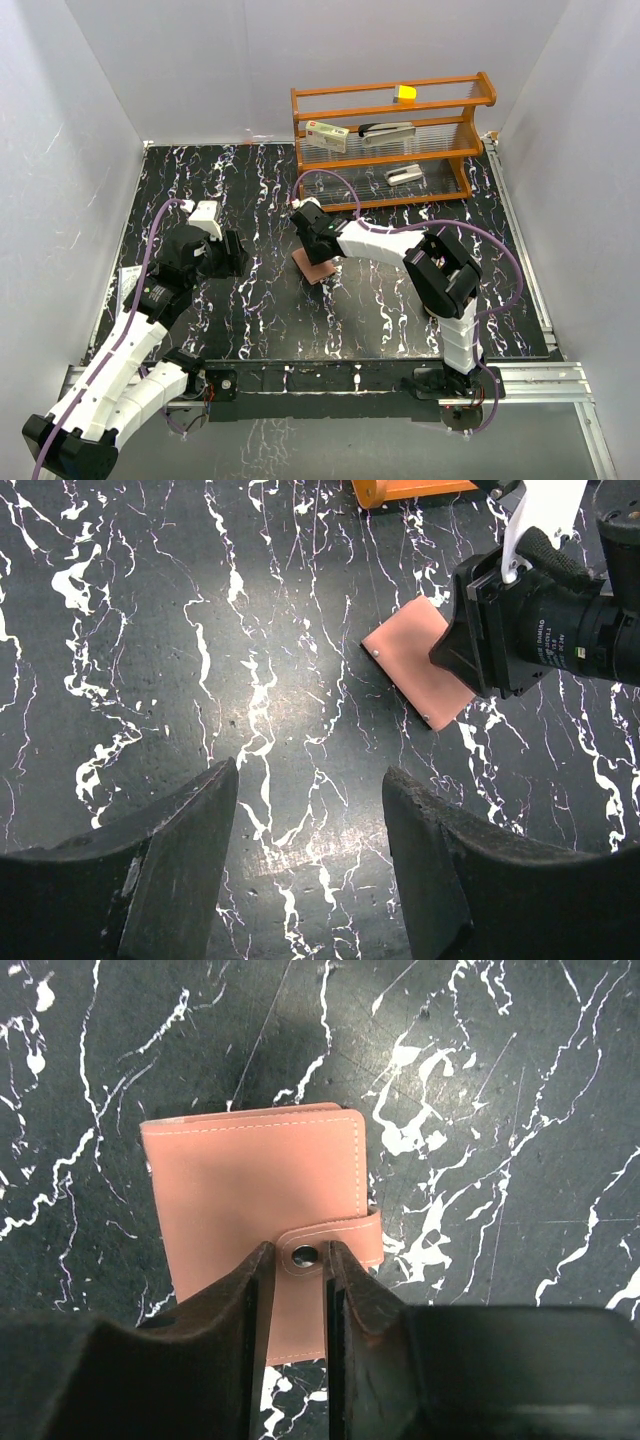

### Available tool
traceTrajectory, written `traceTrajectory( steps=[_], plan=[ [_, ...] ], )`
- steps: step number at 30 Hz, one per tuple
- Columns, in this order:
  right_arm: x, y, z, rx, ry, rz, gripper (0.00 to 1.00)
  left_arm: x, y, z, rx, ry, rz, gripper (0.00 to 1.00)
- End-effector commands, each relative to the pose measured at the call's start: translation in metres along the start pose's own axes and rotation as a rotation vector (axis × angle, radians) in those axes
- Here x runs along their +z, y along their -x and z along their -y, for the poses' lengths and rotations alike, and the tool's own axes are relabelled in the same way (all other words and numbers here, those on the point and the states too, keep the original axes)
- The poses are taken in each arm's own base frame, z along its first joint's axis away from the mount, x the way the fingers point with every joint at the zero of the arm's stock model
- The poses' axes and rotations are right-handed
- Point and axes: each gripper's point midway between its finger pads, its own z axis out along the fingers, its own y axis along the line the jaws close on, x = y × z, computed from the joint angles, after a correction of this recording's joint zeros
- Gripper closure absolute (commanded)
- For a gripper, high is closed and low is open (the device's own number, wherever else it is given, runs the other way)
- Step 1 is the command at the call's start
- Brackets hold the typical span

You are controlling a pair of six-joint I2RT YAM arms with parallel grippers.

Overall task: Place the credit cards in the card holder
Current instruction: Open the card holder at the center of the board.

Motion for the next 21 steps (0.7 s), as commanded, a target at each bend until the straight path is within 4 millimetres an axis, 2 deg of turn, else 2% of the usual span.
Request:
traceTrajectory(
  steps=[1,5,13,17,20,21],
  plan=[
    [0.02,-0.019,0.008,-0.014,-0.04,-0.031,0.84,0.0,0.001,-0.002,0.017,0.01,0.005,0.41],
    [0.015,-0.018,0.012,-0.007,-0.053,-0.018,1.0,0.002,-0.001,-0.004,0.016,0.02,-0.006,0.42],
    [-0.007,-0.017,0.006,0.052,0.005,0.016,1.0,0.006,-0.011,0.005,-0.086,-0.005,-0.059,0.45],
    [-0.03,-0.013,-0.007,0.109,0.101,0.048,1.0,0.01,-0.024,0.027,-0.227,-0.097,-0.113,0.47],
    [-0.046,-0.011,-0.015,0.15,0.163,0.076,1.0,0.015,-0.035,0.051,-0.346,-0.213,-0.158,0.48],
    [-0.058,-0.006,-0.016,0.165,0.188,0.105,1.0,0.016,-0.038,0.058,-0.383,-0.25,-0.171,0.48]
  ],
)
